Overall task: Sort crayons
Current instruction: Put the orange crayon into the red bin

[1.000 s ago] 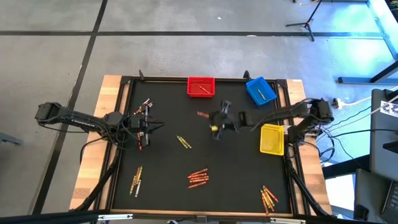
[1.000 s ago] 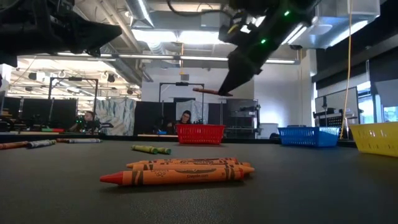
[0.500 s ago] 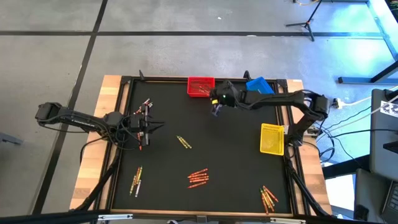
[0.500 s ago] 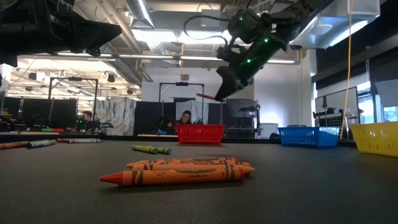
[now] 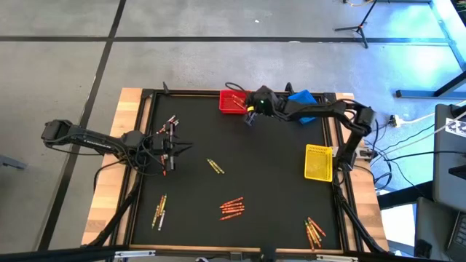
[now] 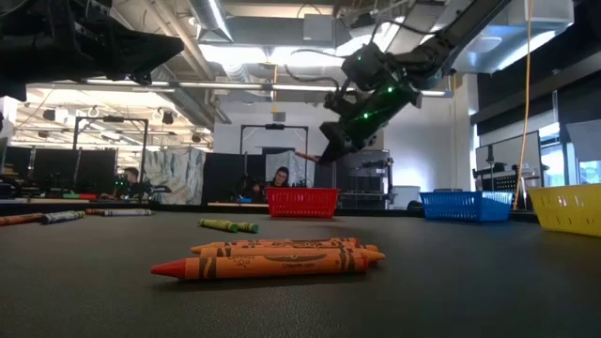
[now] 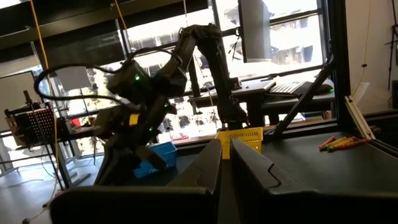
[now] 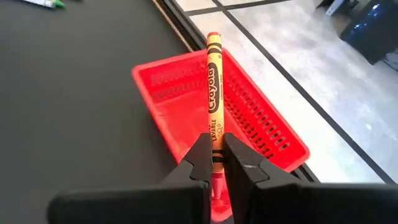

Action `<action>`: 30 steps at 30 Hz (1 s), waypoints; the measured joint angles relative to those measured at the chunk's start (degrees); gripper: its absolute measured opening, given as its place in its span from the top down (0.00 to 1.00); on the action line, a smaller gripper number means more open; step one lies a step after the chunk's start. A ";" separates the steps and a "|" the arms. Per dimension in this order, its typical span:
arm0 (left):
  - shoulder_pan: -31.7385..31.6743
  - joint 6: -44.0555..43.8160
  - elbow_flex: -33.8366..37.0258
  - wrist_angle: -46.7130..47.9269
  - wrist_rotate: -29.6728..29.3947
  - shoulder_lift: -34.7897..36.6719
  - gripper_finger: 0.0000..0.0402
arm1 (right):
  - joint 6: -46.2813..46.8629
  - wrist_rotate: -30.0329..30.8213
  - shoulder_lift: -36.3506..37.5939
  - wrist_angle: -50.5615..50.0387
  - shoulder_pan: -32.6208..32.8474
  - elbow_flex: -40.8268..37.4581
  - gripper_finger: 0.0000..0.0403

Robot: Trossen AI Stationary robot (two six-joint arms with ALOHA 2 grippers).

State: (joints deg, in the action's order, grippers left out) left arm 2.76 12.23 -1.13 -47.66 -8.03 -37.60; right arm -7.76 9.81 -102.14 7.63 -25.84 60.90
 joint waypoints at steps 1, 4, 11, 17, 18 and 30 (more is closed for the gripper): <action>0.00 0.00 0.00 0.00 0.02 0.00 0.94 | -0.10 -0.01 -0.45 0.41 -0.30 0.00 0.95; -0.11 0.09 0.00 0.00 -0.23 0.01 0.94 | -0.08 -0.01 -1.86 2.50 -1.00 0.00 0.95; -0.12 0.39 0.00 -0.02 -0.42 0.02 0.94 | -0.20 -0.44 -5.62 10.44 -2.37 0.01 0.95; -0.13 1.15 0.00 -0.80 -0.44 0.02 0.94 | 0.52 -1.64 -7.78 3.53 -4.01 5.73 0.95; -0.13 1.73 0.00 -0.91 -0.44 0.02 0.94 | 1.18 -1.94 -7.91 1.00 -4.26 7.03 0.95; -0.24 2.04 0.00 -1.63 -1.64 0.02 0.94 | 4.32 -7.38 -15.62 -29.68 -6.56 26.54 0.95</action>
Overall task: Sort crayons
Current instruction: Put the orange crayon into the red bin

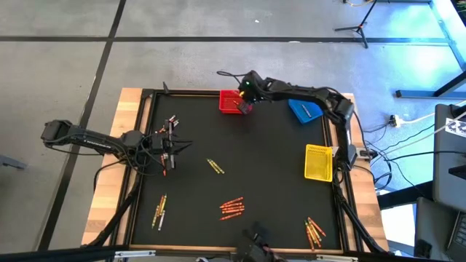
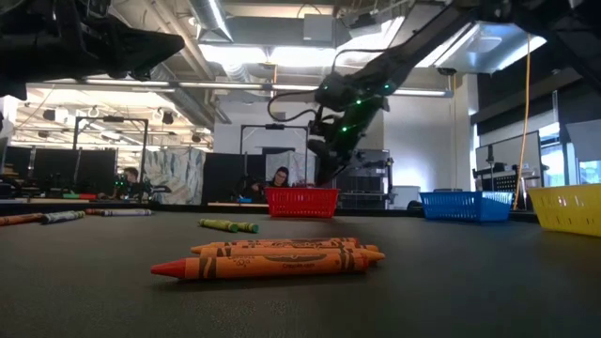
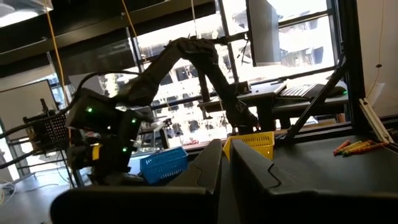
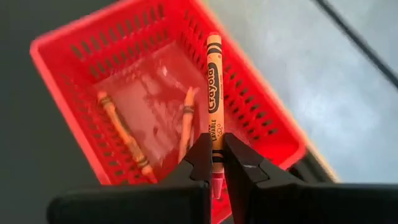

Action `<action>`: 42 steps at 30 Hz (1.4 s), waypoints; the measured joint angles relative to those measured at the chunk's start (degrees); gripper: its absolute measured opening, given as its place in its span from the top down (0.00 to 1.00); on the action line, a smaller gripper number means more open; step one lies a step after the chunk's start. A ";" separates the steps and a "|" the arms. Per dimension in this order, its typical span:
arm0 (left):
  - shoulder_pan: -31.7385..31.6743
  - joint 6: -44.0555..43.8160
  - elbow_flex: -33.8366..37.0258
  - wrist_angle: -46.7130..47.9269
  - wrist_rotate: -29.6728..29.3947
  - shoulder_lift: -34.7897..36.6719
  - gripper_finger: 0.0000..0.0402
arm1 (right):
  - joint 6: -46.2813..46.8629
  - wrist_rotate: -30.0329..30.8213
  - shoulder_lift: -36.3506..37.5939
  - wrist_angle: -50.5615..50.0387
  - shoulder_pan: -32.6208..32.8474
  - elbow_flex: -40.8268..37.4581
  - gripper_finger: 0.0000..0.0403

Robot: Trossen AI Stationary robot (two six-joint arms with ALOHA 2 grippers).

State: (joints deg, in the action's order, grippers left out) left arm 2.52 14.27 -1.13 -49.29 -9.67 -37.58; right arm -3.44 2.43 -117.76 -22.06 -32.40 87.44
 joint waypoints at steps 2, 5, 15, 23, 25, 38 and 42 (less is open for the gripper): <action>0.00 0.01 0.00 -0.02 -0.02 0.00 0.94 | -0.37 -1.07 -1.13 0.08 0.09 1.10 0.95; 0.00 0.08 0.00 -0.03 -0.04 0.00 0.94 | -1.13 -2.07 -2.61 0.11 0.10 1.94 0.95; 0.00 0.04 0.00 -0.09 -0.12 -0.02 0.94 | -1.75 -1.72 -4.39 1.38 0.09 1.99 0.95; 0.00 -0.13 0.00 -0.07 -0.12 -0.02 0.94 | -1.41 -1.44 -5.17 0.74 0.13 1.95 0.95; 0.00 -0.18 0.00 -0.07 -0.11 -0.01 0.94 | -1.34 -1.44 -5.69 1.16 0.13 1.93 0.95; 0.00 -0.21 0.00 0.24 -0.11 -0.02 0.94 | -1.72 -2.00 -5.94 0.75 0.13 1.94 0.92; 0.00 -0.21 0.00 0.38 -0.11 -0.01 0.94 | -1.92 -2.00 -5.94 1.15 0.12 1.94 0.83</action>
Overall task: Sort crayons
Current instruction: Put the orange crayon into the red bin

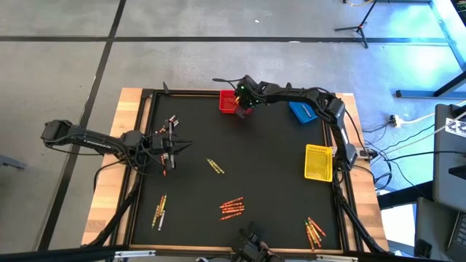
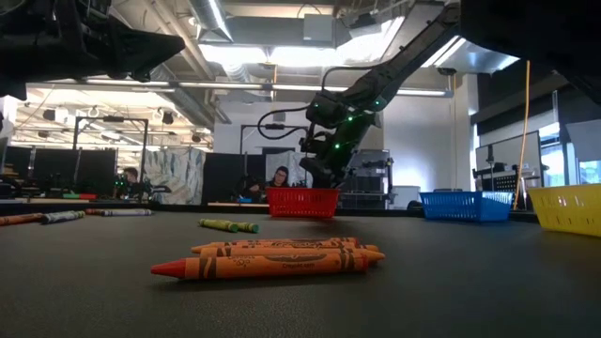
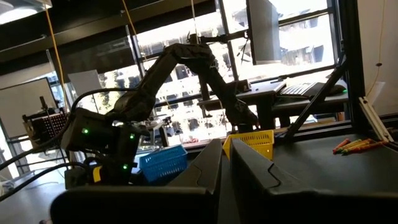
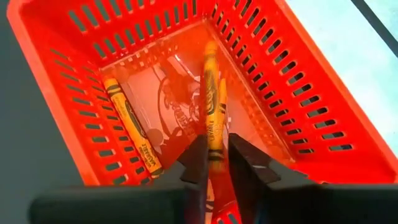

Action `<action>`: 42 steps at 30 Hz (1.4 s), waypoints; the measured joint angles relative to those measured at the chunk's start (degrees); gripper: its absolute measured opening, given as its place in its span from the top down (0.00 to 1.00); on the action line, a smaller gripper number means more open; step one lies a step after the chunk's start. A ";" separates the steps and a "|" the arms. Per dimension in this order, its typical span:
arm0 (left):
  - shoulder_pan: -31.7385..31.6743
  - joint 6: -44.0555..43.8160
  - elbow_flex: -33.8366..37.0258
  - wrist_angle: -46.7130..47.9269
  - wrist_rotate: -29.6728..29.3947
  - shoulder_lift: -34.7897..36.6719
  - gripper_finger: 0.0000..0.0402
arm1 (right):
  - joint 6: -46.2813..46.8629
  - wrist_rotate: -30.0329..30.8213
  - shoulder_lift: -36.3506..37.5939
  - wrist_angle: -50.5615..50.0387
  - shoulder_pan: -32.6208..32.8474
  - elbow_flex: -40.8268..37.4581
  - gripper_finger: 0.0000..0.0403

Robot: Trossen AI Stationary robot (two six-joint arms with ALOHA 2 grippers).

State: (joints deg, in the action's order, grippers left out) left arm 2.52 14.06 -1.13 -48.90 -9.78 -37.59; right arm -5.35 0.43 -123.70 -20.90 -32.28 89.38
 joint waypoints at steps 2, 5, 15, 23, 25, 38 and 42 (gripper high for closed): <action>0.00 -0.02 0.00 0.00 0.00 -0.01 0.94 | -1.01 0.00 0.00 -0.15 -0.01 0.00 0.78; 0.00 -0.02 0.00 0.00 0.00 -0.01 0.94 | -2.03 -0.01 0.47 -0.63 -0.01 0.00 0.74; 0.00 -0.11 -0.02 -0.02 0.00 -0.01 0.94 | -2.72 -0.48 11.12 -13.57 4.04 2.45 0.72; 0.01 -0.46 -0.04 0.03 0.18 0.00 0.94 | -3.94 3.19 17.00 -18.34 15.33 1.13 0.72; 0.02 -0.46 -0.05 0.08 0.26 0.01 0.94 | -4.09 4.54 17.75 -18.71 18.42 -0.20 0.72; 0.01 -0.46 -0.09 0.44 0.42 -0.01 0.94 | -0.83 3.98 25.31 1.17 34.12 -22.88 0.72; 0.02 -0.44 -0.09 0.42 0.42 0.01 0.94 | 1.49 3.45 25.31 10.24 38.79 -28.54 0.72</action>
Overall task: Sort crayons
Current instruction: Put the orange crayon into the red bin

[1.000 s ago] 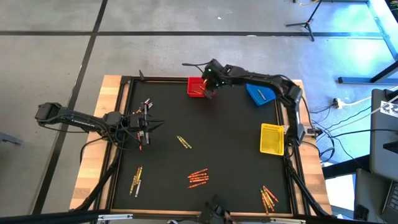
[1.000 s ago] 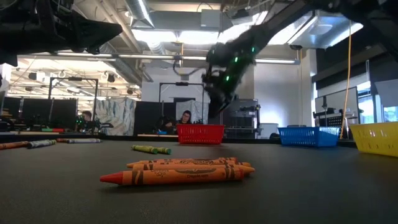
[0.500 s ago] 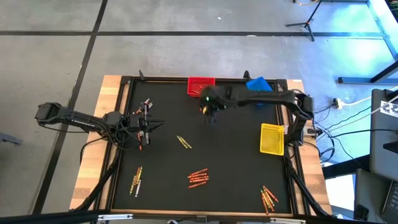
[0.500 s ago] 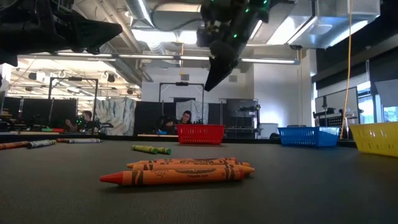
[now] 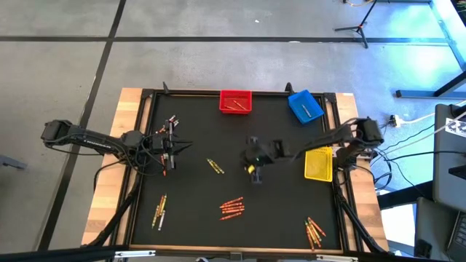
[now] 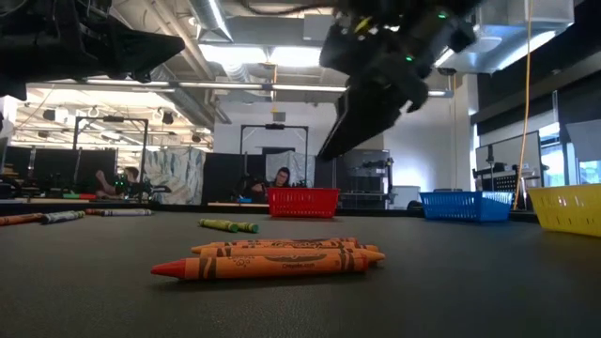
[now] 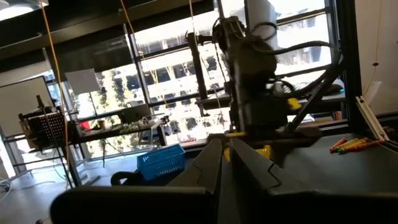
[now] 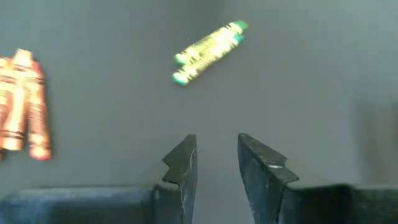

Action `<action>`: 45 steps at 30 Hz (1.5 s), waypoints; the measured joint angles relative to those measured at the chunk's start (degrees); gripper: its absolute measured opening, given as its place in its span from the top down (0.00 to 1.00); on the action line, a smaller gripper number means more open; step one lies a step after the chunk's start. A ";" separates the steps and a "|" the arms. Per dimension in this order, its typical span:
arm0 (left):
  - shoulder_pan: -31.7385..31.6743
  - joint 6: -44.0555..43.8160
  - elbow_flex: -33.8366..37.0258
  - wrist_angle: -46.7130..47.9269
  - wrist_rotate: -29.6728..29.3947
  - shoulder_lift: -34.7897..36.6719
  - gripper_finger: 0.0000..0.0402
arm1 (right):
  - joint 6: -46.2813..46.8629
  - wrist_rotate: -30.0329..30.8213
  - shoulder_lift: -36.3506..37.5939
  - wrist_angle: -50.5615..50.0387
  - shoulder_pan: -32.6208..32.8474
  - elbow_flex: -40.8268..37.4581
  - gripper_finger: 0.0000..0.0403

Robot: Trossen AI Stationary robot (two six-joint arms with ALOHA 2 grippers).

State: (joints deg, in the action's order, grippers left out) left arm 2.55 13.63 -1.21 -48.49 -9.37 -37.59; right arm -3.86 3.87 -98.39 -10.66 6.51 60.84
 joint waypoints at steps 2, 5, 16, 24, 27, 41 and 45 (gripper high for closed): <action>0.00 0.02 0.00 0.00 -0.15 0.00 0.94 | 1.59 -0.02 0.00 6.09 2.24 -3.08 0.72; -0.02 0.02 0.00 0.00 -0.26 0.00 0.94 | 4.02 -0.03 0.00 12.86 5.44 -6.21 0.72; -0.02 0.04 0.00 -0.16 -0.39 -0.02 0.94 | 6.96 -0.52 -3.68 20.39 12.52 -8.11 0.72; -0.02 0.50 0.02 -0.50 -0.44 -0.02 0.94 | 7.02 -2.01 -9.09 27.68 14.74 -8.07 0.72; -0.02 0.50 0.02 -0.49 -0.44 -0.01 0.94 | 7.06 -2.00 -10.74 29.86 14.98 -8.03 0.72; -0.02 0.55 0.04 -0.50 -0.46 0.00 0.94 | 7.02 -0.87 -15.34 34.75 14.80 -7.96 0.72; -0.02 0.57 0.04 -0.48 -0.46 0.00 0.94 | 6.48 1.40 -15.47 33.77 14.72 -7.96 0.72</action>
State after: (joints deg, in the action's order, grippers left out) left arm 2.52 14.20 -1.17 -48.97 -9.82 -37.58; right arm 2.62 5.27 -113.86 23.11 21.23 52.88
